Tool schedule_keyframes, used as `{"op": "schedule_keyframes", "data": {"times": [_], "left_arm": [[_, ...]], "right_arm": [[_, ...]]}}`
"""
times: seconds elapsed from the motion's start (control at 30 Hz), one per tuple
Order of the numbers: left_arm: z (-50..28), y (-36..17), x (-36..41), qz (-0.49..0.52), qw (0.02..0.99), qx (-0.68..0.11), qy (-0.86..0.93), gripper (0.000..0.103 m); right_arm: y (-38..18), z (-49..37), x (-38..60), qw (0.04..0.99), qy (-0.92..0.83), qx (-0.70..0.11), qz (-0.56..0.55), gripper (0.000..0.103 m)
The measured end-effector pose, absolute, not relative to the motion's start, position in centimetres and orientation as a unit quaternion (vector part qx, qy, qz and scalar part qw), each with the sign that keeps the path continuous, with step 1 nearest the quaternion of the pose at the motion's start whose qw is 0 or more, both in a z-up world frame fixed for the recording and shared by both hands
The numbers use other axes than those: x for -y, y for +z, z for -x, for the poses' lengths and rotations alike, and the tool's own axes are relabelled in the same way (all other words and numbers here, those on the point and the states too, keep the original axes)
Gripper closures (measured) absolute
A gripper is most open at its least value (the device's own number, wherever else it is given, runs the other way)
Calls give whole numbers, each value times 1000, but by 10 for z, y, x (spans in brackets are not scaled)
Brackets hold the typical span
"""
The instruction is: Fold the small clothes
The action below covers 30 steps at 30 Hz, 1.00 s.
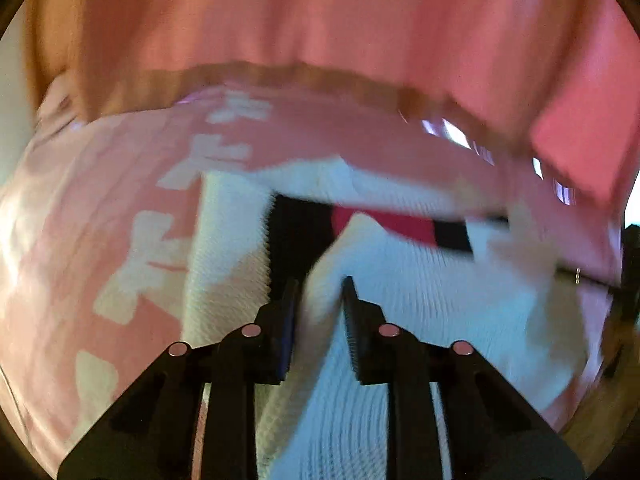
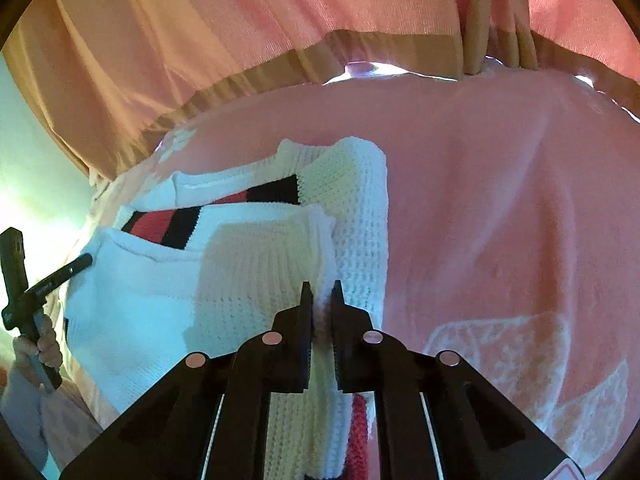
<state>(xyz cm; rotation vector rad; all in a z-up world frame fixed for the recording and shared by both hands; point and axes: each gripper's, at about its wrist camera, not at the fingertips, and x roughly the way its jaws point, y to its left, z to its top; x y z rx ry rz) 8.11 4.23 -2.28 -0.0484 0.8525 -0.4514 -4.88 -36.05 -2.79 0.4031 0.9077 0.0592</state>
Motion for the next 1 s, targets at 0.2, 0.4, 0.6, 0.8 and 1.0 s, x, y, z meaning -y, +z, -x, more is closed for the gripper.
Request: {"op": "schedule_keyframes", "data": {"times": [0.2, 0.4, 0.6, 0.8, 1.0], "left_arm": [[-88, -29, -39, 17, 895, -409, -176, 21], [-92, -33, -38, 16, 886, -422, -189, 98], [-66, 29, -59, 84, 908, -352, -212, 99], [-80, 106, -62, 98, 927, -286, -220, 99], [-140, 96, -52, 89, 930, -307, -182, 99]], "right_arm": [[-35, 33, 359, 870, 37, -449, -201, 74], [-29, 33, 348, 882, 30, -437, -172, 95], [17, 60, 347, 911, 38, -366, -186, 96], [96, 49, 357, 940, 51, -277, -193, 96], [88, -10, 384, 932, 34, -284, -223, 96]]}}
